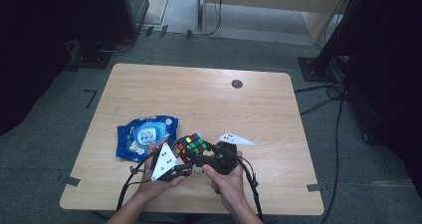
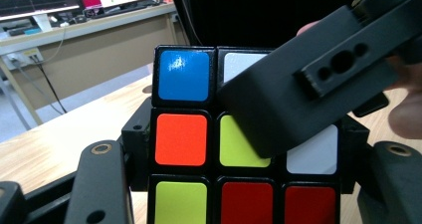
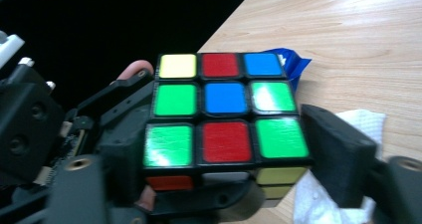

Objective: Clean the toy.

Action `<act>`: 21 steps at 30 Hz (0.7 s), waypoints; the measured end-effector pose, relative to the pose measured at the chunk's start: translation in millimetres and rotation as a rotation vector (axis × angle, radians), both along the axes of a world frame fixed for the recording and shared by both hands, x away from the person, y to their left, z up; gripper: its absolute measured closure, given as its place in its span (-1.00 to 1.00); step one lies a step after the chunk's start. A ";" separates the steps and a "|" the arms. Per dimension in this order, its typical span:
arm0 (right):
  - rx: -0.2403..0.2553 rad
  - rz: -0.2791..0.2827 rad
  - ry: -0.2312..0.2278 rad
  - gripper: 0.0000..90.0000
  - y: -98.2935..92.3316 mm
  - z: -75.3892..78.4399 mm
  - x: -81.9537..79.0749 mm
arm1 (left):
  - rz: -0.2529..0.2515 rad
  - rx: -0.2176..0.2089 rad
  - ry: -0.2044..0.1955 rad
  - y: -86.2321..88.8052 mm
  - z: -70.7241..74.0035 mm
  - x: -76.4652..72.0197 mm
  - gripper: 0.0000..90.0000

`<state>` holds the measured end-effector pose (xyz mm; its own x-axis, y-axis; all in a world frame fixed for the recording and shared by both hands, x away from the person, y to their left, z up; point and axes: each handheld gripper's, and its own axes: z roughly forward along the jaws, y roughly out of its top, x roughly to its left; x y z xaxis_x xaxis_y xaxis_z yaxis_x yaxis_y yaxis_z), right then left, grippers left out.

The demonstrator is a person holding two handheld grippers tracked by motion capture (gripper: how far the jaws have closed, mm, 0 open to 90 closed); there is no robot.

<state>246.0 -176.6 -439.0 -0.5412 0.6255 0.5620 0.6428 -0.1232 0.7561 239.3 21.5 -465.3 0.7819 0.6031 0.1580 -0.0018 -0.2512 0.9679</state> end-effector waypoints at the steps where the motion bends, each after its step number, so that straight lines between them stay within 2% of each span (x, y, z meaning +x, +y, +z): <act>1: -0.002 -0.002 -0.004 -0.25 0.7 0.3 -0.8 | 0.001 0.000 0.002 0.2 -0.1 0.0 -0.24; 8: -0.017 -0.001 -0.026 -0.24 -1.0 1.3 -1.4 | 0.005 0.005 0.015 -1.7 2.0 -0.2 -0.26; 12: -0.019 -0.049 -0.065 -0.24 -9.1 7.0 -1.5 | 0.016 0.001 0.052 -0.3 3.9 1.1 -0.64; 14: -0.019 -0.078 -0.088 -0.24 -15.4 10.4 -1.1 | 0.015 -0.011 0.083 2.2 4.8 2.9 -0.71; 18: -0.090 -0.171 -0.166 -0.24 -33.1 18.5 -0.2 | 0.032 0.001 0.113 8.1 5.0 5.9 -0.79; 21: -0.162 -0.225 -0.221 -0.24 -44.5 20.6 1.8 | 0.082 0.011 0.139 14.6 5.3 8.8 -0.83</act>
